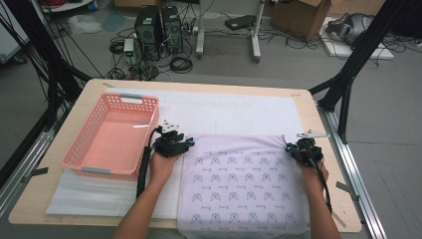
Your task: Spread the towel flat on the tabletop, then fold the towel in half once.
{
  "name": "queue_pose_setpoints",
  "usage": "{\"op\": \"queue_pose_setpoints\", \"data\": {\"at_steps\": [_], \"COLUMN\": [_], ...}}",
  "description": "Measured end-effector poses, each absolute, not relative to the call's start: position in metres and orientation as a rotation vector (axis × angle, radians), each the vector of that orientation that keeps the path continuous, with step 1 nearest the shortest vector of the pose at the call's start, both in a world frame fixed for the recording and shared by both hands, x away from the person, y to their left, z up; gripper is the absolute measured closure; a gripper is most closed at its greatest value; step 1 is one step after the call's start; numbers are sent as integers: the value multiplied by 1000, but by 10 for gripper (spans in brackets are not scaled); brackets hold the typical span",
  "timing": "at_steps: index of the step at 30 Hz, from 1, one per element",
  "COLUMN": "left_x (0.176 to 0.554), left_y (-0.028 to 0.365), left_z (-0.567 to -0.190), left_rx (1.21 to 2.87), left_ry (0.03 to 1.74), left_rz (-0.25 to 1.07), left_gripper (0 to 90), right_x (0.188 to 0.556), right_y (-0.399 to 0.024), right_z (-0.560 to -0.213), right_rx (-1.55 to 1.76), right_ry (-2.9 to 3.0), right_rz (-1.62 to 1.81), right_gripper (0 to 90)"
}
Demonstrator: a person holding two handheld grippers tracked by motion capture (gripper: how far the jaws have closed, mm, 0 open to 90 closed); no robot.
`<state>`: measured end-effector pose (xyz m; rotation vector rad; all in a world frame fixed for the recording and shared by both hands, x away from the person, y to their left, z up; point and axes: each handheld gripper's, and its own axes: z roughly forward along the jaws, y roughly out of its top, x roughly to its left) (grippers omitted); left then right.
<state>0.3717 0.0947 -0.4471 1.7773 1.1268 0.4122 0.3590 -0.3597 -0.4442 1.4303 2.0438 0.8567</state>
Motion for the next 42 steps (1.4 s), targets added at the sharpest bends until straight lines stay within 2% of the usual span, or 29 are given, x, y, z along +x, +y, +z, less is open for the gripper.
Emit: {"op": "queue_pose_setpoints", "data": {"at_steps": [1, 5, 8, 11, 13, 16, 22, 42], "left_x": [370, 365, 359, 352, 346, 339, 324, 317], "left_y": [96, 95, 92, 91, 92, 95, 103, 109], "left_z": [-446, -441, -436, -431, -431, -434, -436, -436], "left_rx": [1771, 1775, 1763, 1739, 1712, 1724, 1702, 1710], "left_ry": [1112, 1044, 997, 971, 969, 958, 941, 952], "left_rz": [411, 370, 348, 350, 384, 373, 344, 333], "left_gripper": [511, 433, 373, 284, 177, 172, 210, 237], "right_x": [359, 351, 340, 324, 313, 298, 276, 277], "right_y": [-362, -369, -372, -376, -376, -374, -368, -367], "right_z": [-444, -438, -431, -427, -425, -424, -422, -422], "right_rx": [1467, 1453, 1429, 1368, 1319, 1263, 1187, 1225], "right_ry": [2017, 2041, 2050, 2082, 2098, 2102, 2128, 2101], "right_rz": [860, 929, 1010, 1124, 1180, 1213, 1229, 1246], "right_gripper": [692, 616, 517, 426, 354, 220, 202, 186]}}
